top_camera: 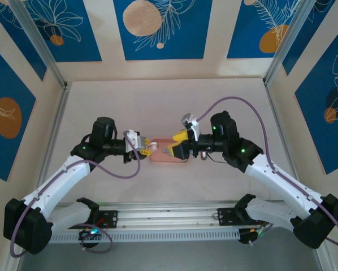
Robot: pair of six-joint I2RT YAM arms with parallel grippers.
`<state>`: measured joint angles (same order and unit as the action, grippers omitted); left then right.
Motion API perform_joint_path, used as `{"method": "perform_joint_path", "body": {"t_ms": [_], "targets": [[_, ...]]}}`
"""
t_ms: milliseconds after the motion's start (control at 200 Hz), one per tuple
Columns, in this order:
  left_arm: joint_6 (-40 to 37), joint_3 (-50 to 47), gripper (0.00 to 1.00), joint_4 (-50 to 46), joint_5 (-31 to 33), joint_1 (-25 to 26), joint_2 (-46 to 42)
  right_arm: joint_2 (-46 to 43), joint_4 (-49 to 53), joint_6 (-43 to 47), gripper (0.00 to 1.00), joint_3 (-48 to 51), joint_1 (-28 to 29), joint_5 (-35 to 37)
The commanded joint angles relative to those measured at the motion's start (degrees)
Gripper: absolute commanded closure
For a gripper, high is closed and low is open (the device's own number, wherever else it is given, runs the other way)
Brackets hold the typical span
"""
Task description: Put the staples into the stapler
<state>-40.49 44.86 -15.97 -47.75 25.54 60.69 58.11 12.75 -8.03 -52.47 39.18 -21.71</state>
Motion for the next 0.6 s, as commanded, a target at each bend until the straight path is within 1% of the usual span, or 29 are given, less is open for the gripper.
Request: {"method": "perform_joint_path", "body": {"t_ms": [0,80,180,220,435,595], "targets": [[-4.77,3.33,0.77,-6.13,-5.37,0.94,0.4,-0.11,4.04,18.83,0.37,-1.74,-0.16,-4.79],[-4.55,3.65,0.77,-7.09,-6.31,1.29,0.81,0.76,4.21,26.55,0.36,-2.0,0.35,-6.71],[-4.19,3.96,0.77,-7.63,-7.29,1.85,1.73,2.12,3.96,35.57,0.34,-1.76,2.3,-4.74],[-4.18,4.28,0.77,-7.95,-7.42,2.2,2.13,2.83,3.48,37.72,0.34,-1.68,2.93,-4.38],[-3.53,4.84,0.77,-6.19,-7.72,4.02,4.01,7.37,1.72,38.46,0.34,-3.23,3.71,-7.13],[-3.72,5.51,0.77,-6.07,-7.8,5.39,5.26,8.68,-0.39,37.25,0.34,-2.58,3.8,-8.78]]}}
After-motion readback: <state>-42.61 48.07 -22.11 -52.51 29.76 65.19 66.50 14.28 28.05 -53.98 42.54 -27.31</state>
